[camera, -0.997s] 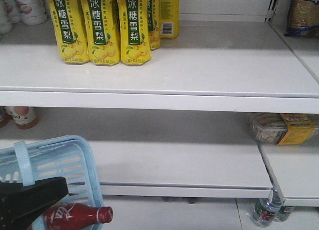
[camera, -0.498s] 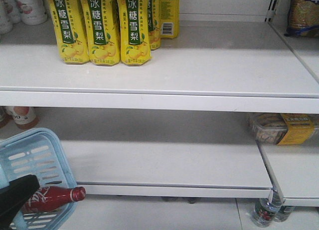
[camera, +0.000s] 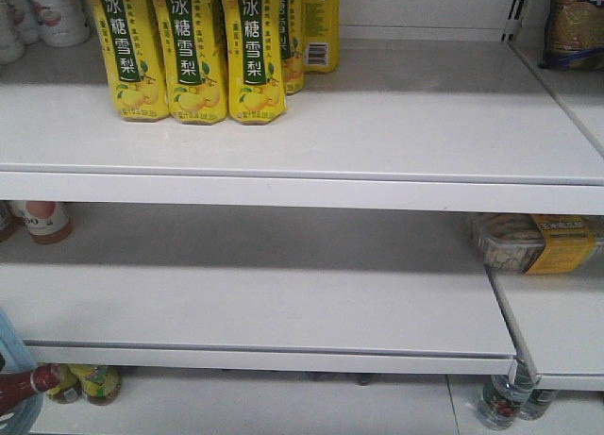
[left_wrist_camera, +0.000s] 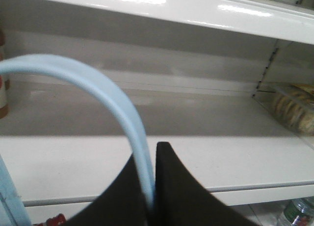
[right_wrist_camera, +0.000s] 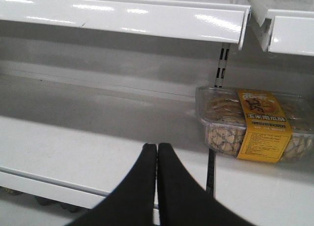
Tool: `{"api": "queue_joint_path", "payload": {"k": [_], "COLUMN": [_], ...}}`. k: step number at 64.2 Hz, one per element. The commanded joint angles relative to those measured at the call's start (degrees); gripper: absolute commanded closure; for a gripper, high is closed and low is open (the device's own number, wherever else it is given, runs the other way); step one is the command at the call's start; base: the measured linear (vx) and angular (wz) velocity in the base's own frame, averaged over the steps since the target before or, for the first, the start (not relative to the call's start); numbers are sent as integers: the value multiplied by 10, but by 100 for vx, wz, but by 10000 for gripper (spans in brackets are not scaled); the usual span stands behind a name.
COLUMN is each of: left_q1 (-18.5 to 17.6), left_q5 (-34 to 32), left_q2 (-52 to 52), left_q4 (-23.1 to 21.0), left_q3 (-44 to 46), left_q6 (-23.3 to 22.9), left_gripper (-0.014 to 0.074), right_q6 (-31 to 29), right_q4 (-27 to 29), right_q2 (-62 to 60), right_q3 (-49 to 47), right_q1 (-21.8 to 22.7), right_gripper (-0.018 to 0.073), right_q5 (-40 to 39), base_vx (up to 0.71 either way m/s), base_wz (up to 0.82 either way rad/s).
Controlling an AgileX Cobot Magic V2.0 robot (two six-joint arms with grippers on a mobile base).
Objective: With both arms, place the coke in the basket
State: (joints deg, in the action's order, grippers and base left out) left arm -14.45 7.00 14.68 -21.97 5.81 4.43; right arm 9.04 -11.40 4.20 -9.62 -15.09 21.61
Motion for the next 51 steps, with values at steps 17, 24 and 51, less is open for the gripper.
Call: {"api": "queue_joint_path", "payload": {"k": [17, 24, 51], "left_q1": [81, 99, 118], "left_q5": [-6, -22, -66], "left_q2": [-73, -100, -163], "left_q4": [216, 223, 323], "left_q3": [16, -10, -63], "left_q6": [-159, -159, -159], "left_gripper": [603, 603, 603], "right_q6": [-3, -3, -3], "right_q4": [-4, -4, -4], "right_q2": [8, 8, 8], "right_q3": [-16, -16, -16], "right_q1": [3, 3, 3], "right_gripper": [569, 569, 569], "right_q5": [-40, -40, -40], "base_vx": [0, 0, 0], "base_wz": [0, 0, 0]}}
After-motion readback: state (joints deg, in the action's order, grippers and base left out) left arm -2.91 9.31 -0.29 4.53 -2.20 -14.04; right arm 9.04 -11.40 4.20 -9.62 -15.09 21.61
